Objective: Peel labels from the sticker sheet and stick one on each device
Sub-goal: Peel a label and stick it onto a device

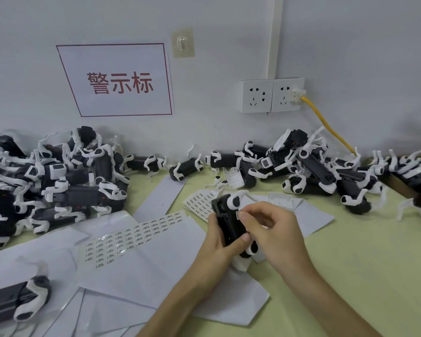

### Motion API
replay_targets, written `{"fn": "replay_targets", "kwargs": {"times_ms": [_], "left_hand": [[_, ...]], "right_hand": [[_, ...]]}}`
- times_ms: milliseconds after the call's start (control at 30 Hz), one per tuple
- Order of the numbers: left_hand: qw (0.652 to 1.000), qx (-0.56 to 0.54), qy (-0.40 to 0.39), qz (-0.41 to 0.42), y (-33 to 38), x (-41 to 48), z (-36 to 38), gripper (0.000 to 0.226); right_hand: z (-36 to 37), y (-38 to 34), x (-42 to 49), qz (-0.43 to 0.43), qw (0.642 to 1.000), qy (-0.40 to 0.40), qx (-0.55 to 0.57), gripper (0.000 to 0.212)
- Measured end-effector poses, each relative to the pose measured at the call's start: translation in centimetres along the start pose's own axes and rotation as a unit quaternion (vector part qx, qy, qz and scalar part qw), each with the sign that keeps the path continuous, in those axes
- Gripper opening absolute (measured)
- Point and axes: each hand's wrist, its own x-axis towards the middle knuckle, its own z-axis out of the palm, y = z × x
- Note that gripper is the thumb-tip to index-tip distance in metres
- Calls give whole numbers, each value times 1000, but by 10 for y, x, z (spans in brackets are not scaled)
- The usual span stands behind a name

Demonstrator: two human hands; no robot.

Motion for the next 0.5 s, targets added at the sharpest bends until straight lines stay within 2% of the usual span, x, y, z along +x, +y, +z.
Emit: {"fn": "replay_targets", "kwargs": {"times_ms": [267,500], "left_hand": [[998,62,-6,21,3,-2,4,44],[997,67,4,26,5,-3,7,40]], "right_hand": [[-3,-2,-1,-35,998,15,-52,16],[-2,-4,-2,-39,997,21,-60,19]]}}
